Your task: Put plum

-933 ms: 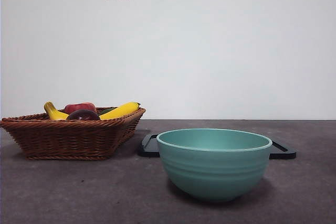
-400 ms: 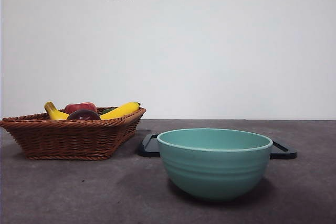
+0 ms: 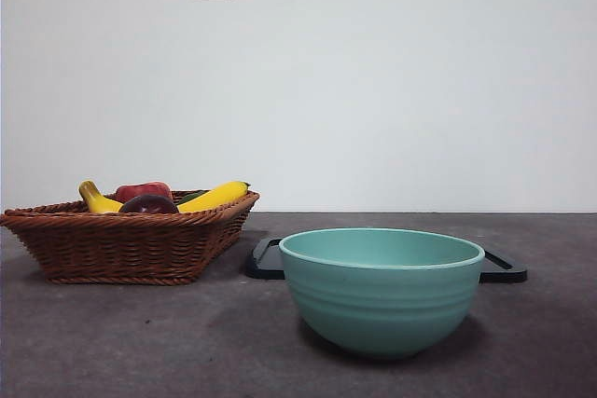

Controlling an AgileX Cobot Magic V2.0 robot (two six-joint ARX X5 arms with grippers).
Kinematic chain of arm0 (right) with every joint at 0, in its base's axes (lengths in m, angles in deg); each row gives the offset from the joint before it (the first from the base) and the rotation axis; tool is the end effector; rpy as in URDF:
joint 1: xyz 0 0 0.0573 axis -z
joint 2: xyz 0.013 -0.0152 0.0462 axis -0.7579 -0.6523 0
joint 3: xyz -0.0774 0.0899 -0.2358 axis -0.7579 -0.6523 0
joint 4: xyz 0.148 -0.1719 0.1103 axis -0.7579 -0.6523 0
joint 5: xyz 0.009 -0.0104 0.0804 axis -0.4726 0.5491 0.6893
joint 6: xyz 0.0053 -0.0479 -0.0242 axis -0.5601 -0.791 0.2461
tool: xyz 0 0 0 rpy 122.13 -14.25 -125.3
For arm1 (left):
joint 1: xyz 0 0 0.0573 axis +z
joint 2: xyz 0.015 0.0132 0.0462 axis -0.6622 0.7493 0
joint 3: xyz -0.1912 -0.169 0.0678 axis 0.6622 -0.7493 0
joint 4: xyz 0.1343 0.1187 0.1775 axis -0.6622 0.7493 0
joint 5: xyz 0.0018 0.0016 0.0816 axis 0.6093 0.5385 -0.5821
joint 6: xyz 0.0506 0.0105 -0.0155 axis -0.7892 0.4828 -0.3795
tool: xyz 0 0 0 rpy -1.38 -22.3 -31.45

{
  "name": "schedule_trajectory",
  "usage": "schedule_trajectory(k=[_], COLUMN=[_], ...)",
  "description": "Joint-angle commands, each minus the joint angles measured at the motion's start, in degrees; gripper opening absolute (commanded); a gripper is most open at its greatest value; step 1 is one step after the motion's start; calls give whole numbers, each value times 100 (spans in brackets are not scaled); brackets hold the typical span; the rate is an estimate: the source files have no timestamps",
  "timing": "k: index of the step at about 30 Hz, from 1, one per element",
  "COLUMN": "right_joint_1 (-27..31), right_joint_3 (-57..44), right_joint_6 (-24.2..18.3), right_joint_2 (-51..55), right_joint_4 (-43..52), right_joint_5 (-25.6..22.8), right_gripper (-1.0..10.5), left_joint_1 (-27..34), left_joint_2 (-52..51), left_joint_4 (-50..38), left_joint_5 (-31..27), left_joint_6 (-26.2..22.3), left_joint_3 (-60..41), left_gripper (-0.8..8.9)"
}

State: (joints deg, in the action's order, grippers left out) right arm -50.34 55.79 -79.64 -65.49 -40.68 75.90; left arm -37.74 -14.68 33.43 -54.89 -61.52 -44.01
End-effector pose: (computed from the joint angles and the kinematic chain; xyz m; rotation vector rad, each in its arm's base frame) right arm 0.0947 0.0047 0.1774 -0.0351 0.0668 0.1202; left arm 0.0947 0.0024 0.1574 0.1450 0.1399 -0.0733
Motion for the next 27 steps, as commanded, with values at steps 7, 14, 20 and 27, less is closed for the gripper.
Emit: schedule_trajectory(k=[7,14,20,27], right_joint_1=[9,7,7,7], right_joint_3=[-407,-407,-404,-400], right_joint_6=[-20,-20,-20,-20], right_joint_2=[199,199,199,199], right_joint_4=[9,-155,-291,-240], right_joint_5=[-26,-155,-153,-153], right_gripper=[7,7,7,7], left_joint_1=[11,11,11,11], left_joint_2=[-2,-2,-2,-2], left_joint_4=[46,46,46,46], left_joint_5=[-11,-11,-11,-11], left_joint_6=[-4,-4,-4,-4], left_joint_3=[-118,-118,-118,-118], left_gripper=[9,9,9,9])
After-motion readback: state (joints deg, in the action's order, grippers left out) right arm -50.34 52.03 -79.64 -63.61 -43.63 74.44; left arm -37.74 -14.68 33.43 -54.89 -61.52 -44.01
